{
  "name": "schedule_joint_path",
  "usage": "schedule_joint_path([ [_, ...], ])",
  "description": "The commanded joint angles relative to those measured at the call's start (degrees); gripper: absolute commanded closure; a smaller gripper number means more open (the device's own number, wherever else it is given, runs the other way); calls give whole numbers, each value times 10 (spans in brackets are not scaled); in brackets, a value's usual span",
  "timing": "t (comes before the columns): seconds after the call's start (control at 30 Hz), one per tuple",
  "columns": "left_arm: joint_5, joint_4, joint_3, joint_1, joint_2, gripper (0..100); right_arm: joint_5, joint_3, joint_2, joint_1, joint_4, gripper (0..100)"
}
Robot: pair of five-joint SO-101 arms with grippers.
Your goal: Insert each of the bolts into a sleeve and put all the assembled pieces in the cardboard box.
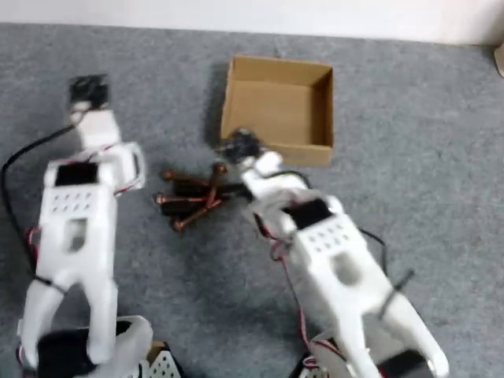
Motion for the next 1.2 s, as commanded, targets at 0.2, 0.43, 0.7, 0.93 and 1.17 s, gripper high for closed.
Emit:
schedule_joint_path([
  [0.2,-1,251,-345,153,310,742,-45,56,-206,44,107,995],
  [0.43,-25,273,-386,195,373,737,-44,148,-271,45,80,995],
  [0.7,-81,172,-389,193,442,739,-42,201,-286,46,35,995],
  [0.93,-83,137,-423,189,495,739,-41,206,-286,45,31,995],
  [1.17,-78,137,-474,193,553,740,-41,244,-287,44,-13,995],
])
